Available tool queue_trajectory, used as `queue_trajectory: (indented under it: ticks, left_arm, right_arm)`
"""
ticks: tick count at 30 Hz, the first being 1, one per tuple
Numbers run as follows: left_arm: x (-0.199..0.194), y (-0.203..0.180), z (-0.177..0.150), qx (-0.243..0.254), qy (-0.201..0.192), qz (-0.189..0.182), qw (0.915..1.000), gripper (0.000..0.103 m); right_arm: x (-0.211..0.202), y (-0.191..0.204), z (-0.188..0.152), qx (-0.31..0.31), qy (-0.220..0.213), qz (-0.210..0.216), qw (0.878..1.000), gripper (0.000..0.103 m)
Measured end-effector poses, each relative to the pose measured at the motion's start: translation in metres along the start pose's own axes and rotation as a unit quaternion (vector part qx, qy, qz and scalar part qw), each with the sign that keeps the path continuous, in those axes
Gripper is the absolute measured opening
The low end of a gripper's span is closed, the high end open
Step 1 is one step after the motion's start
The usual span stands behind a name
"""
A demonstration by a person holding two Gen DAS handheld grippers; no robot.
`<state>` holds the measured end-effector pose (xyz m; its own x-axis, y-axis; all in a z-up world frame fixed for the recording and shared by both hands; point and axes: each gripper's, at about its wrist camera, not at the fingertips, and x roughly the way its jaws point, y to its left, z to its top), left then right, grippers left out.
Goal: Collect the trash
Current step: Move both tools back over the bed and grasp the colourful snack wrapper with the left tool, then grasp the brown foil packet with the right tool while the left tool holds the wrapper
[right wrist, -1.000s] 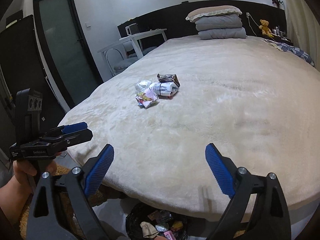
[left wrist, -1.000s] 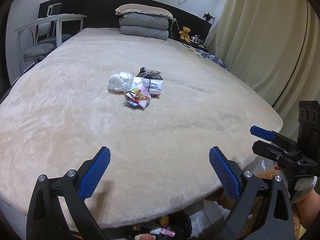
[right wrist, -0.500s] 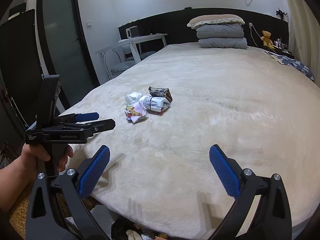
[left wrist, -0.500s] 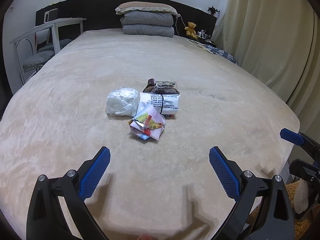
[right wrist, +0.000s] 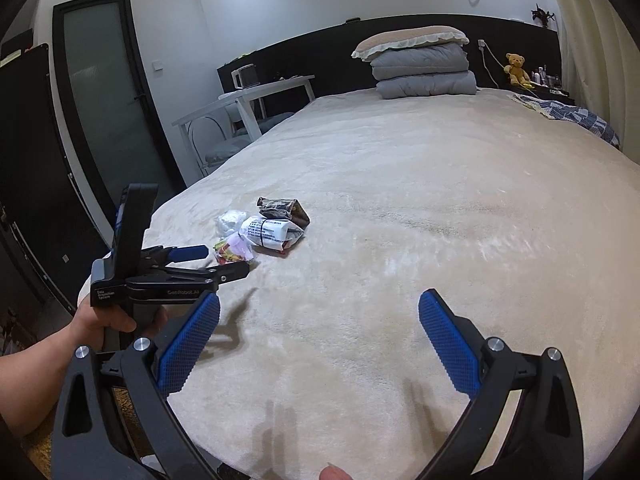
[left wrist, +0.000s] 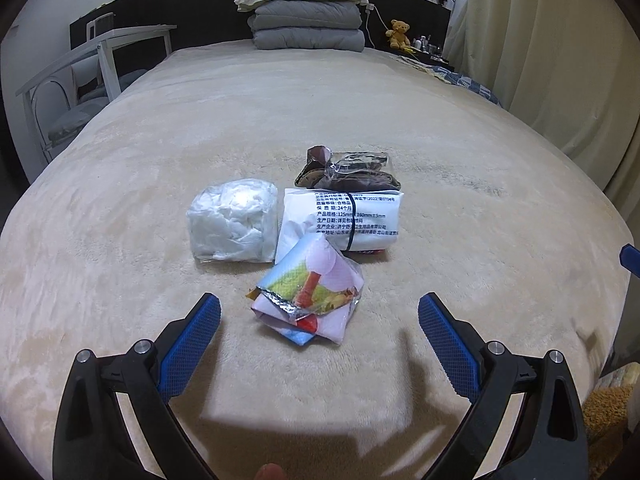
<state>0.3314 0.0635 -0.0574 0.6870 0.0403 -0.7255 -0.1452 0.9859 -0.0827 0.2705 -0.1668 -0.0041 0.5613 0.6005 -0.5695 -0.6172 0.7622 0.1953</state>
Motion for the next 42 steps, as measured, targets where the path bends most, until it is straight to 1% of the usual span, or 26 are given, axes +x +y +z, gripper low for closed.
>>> queue_trajectory:
  ticks: [5,7,8,9,11,12,13,14,21,28,31,35,38,42]
  left_arm:
    - [0.008,0.001,0.003,-0.009,0.004,0.011,0.9999,0.095]
    - [0.01,0.0,0.003,-0.009,0.006,0.017,0.9998,0.091]
    - [0.011,-0.001,0.003,-0.006,0.007,0.02,0.9998,0.085]
    - [0.012,-0.002,0.004,-0.002,0.009,0.024,0.9997,0.081]
    - [0.014,-0.004,0.004,0.002,0.012,0.033,0.9994,0.069]
    - [0.015,-0.004,0.003,0.002,0.014,0.037,0.9992,0.065]
    - [0.016,-0.004,0.004,0.003,0.017,0.04,0.999,0.058]
    - [0.017,-0.003,0.003,0.002,0.017,0.043,0.9989,0.056]
    - [0.01,-0.002,0.005,-0.003,0.008,0.036,0.9993,0.055]
    - [-0.012,0.009,0.0,-0.014,-0.006,0.017,0.9997,0.055]
    - [-0.023,0.014,-0.002,-0.018,-0.014,0.009,0.9997,0.055]
    - [-0.038,0.021,-0.004,-0.025,-0.023,0.003,0.9994,0.055]
    - [-0.049,0.028,-0.004,-0.033,-0.031,-0.002,0.999,0.054]
    - [-0.064,0.037,-0.007,-0.04,-0.042,-0.004,0.9983,0.054]
  right_arm:
    - [0.004,0.002,-0.001,-0.003,0.005,0.004,1.0,0.099]
    - [0.005,0.004,-0.002,-0.01,0.005,0.004,1.0,0.099]
    - [0.006,0.006,-0.003,-0.013,0.005,0.002,1.0,0.099]
    - [0.007,0.007,-0.003,-0.015,0.006,0.001,1.0,0.099]
    - [0.009,0.009,-0.005,-0.018,0.011,0.004,1.0,0.099]
    - [0.01,0.01,-0.006,-0.019,0.014,0.004,1.0,0.099]
    - [0.011,0.012,-0.007,-0.022,0.015,0.001,1.0,0.099]
    - [0.011,0.013,-0.007,-0.025,0.015,0.0,1.0,0.099]
    - [0.015,0.013,-0.01,-0.03,0.017,-0.009,0.999,0.099]
    - [0.023,0.015,-0.01,-0.031,0.03,-0.015,0.999,0.099]
    - [0.027,0.02,-0.006,-0.028,0.029,-0.008,0.999,0.099]
    - [0.039,0.024,0.002,-0.016,0.033,-0.009,0.999,0.099]
    - [0.047,0.029,0.011,0.001,0.026,-0.01,1.0,0.099]
    - [0.06,0.042,0.024,-0.001,0.016,-0.011,1.0,0.099]
